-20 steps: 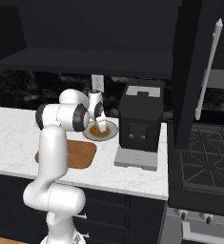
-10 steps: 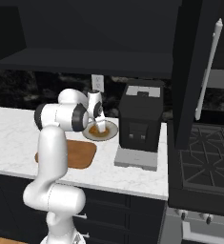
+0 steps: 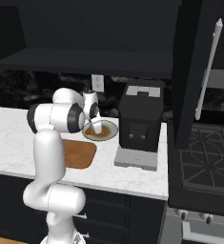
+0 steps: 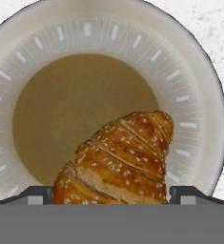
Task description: From the different types of pastries on the counter, select a croissant and place it on the cutting board. Then retrieve a jar of jam from the cabinet and place it alongside the croissant on the cutting board.
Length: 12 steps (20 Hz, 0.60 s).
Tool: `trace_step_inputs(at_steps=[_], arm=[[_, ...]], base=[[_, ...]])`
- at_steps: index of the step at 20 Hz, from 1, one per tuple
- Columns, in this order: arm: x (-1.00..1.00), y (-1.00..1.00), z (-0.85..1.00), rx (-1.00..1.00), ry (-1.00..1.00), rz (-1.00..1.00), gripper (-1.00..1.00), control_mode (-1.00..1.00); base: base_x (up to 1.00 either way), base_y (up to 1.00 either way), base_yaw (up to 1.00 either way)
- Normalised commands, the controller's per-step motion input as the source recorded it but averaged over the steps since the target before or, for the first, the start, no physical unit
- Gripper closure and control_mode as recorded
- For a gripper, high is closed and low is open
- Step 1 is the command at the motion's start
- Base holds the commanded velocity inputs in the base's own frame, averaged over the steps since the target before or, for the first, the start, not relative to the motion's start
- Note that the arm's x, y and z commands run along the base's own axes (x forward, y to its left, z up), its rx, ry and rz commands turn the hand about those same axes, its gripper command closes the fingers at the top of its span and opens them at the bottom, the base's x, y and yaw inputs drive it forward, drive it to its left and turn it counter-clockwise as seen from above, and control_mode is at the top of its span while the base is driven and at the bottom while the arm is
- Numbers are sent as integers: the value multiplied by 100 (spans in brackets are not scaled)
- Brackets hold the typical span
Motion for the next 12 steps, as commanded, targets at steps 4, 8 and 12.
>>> trace_step_inputs(at_steps=[4,8,12], arm=[[-52,12,36,0,-6,0,100,-100],[-69,16,24,0,-8,0,100,-100],[-96,5,10,0,-7,0,100,-100]], base=[[0,0,0],[0,0,0],[0,0,0]])
